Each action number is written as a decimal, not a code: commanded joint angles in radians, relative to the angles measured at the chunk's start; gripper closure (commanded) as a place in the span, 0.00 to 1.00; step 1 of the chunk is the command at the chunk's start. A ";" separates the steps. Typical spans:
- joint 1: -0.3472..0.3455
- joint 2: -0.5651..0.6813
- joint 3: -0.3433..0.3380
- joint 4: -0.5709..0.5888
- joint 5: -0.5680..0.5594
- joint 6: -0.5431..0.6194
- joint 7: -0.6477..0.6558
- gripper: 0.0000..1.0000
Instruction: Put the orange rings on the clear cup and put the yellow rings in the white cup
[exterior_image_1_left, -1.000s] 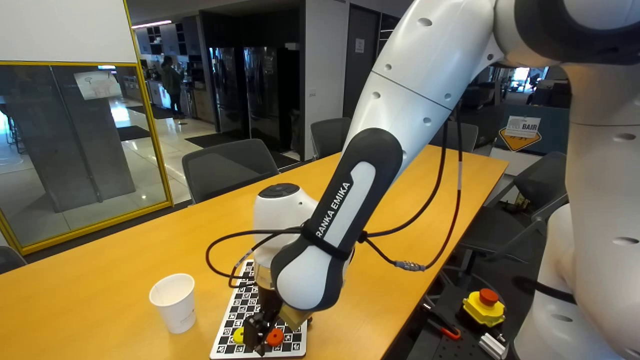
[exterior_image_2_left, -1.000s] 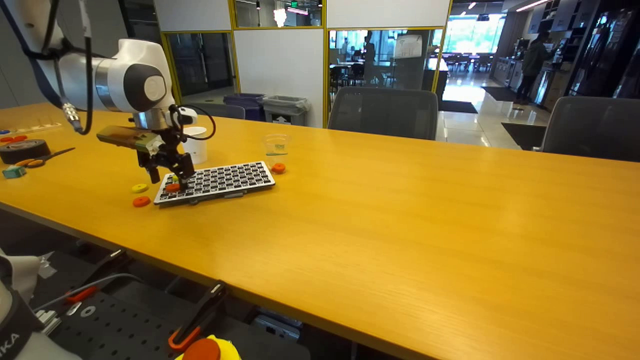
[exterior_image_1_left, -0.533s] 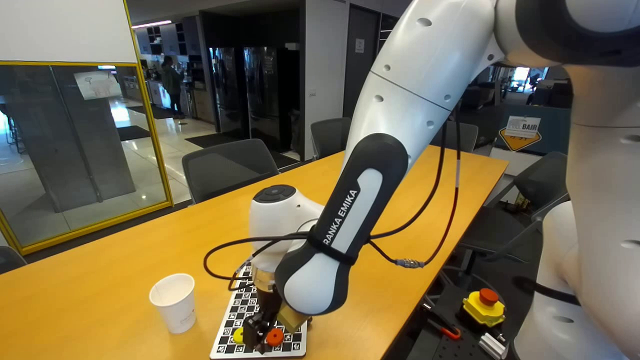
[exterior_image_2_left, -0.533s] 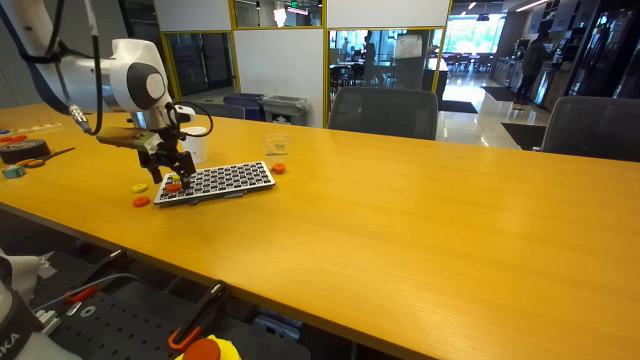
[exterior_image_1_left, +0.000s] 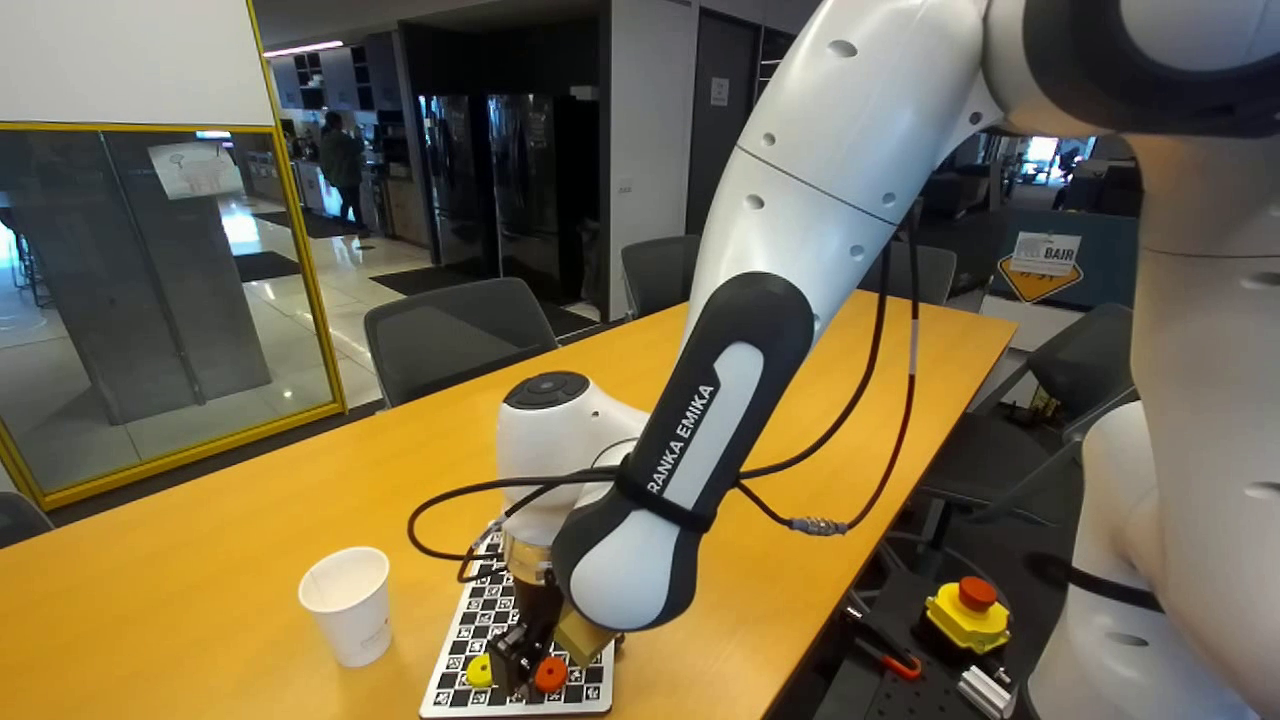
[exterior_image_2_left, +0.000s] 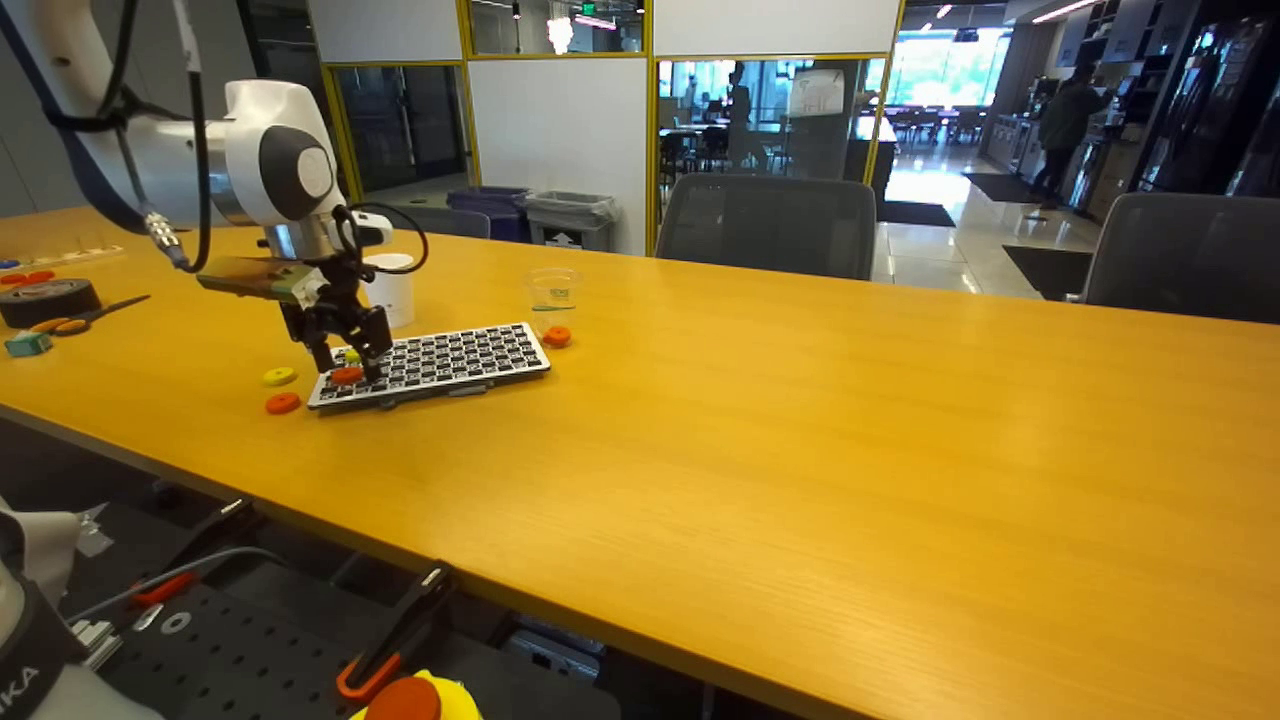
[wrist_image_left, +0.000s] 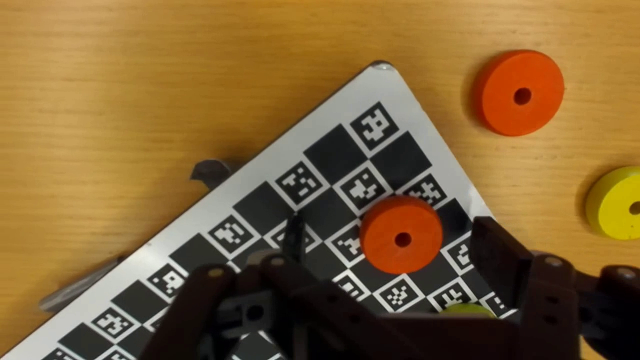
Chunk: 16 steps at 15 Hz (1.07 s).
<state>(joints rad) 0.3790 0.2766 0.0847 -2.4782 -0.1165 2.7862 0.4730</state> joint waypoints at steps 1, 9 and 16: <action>0.022 0.018 -0.025 0.028 -0.036 -0.005 0.036 0.48; 0.028 0.004 -0.046 0.043 -0.066 -0.034 0.053 0.77; -0.011 -0.109 -0.065 0.091 -0.142 -0.143 0.060 0.77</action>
<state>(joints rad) 0.3907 0.2336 0.0194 -2.4184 -0.2351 2.7128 0.5322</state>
